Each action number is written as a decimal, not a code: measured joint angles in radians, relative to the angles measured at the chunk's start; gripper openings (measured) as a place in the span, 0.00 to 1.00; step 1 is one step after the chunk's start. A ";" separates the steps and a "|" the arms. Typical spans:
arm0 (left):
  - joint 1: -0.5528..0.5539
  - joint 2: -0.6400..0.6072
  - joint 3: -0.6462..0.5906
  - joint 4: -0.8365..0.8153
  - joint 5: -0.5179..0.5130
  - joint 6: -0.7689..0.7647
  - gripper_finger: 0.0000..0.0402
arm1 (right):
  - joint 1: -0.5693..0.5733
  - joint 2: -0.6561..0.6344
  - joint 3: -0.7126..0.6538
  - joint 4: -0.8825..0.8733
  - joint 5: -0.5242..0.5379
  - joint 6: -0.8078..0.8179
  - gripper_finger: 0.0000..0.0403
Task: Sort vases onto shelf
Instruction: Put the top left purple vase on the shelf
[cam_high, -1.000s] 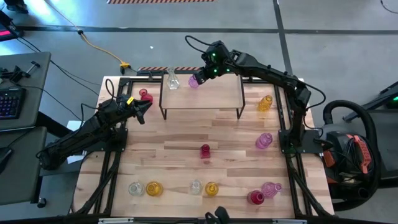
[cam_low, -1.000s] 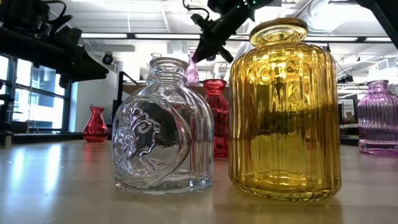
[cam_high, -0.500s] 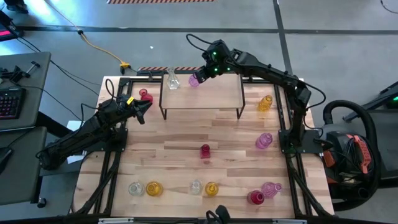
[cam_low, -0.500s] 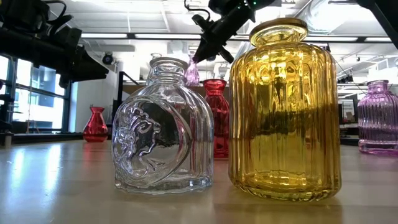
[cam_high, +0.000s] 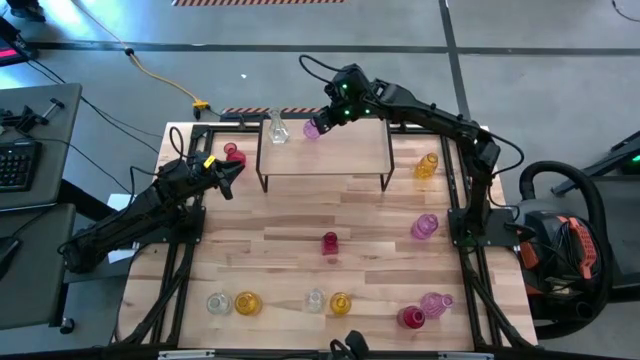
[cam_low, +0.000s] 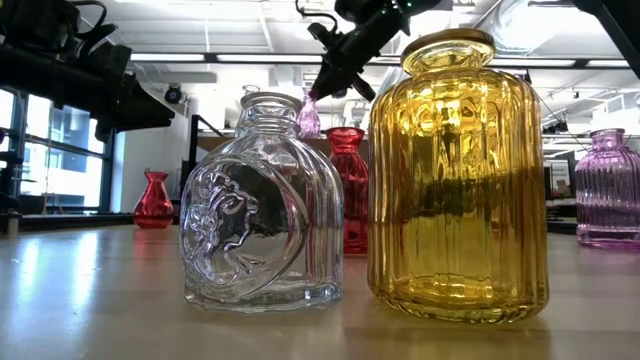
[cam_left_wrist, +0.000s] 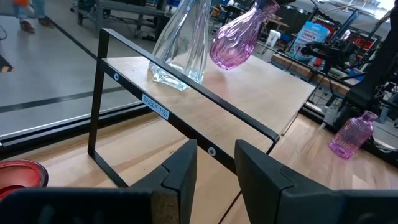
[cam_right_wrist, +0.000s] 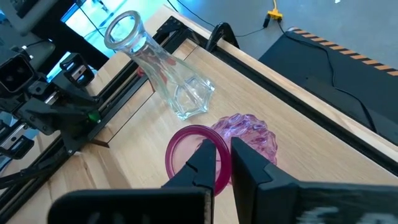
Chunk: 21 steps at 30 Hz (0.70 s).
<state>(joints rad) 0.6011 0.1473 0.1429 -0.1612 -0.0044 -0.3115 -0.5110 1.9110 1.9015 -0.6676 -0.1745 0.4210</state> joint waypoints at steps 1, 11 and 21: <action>0.000 0.000 0.000 0.000 0.000 0.000 0.25 | 0.000 0.000 0.000 0.000 0.000 0.000 0.02; 0.000 0.000 0.000 0.000 0.000 0.000 0.25 | 0.001 0.020 -0.001 0.025 -0.038 0.016 0.03; 0.000 0.000 0.000 0.000 -0.002 0.000 0.25 | 0.001 0.025 -0.002 0.032 -0.044 0.023 0.07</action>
<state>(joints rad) 0.6014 0.1471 0.1429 -0.1612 -0.0067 -0.3115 -0.5102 1.9362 1.8999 -0.6357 -0.2180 0.4442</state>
